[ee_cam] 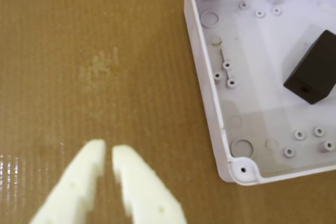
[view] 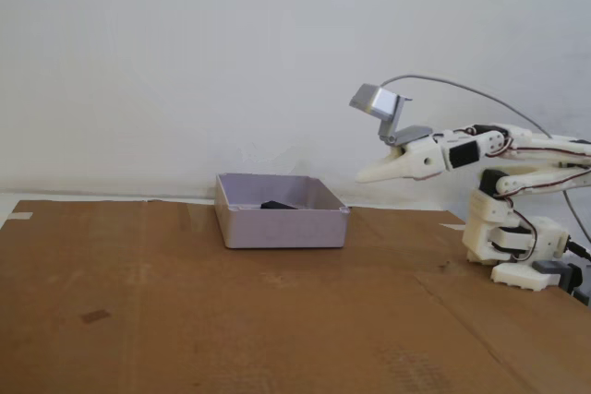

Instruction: Grasp a block and put it in the box.

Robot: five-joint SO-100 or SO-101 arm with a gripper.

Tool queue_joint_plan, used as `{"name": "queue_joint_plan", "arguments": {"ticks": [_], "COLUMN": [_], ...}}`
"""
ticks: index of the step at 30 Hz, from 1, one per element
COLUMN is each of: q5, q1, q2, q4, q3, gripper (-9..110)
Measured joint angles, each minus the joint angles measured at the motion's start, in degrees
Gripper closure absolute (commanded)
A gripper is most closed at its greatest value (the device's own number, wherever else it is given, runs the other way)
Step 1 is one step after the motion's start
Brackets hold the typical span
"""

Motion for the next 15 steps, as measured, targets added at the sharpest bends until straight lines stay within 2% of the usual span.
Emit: {"name": "queue_joint_plan", "arguments": {"ticks": [15], "q5": [0.0], "q1": [0.0], "q2": [9.1], "q4": [0.0], "q3": [7.8], "gripper": [102]}}
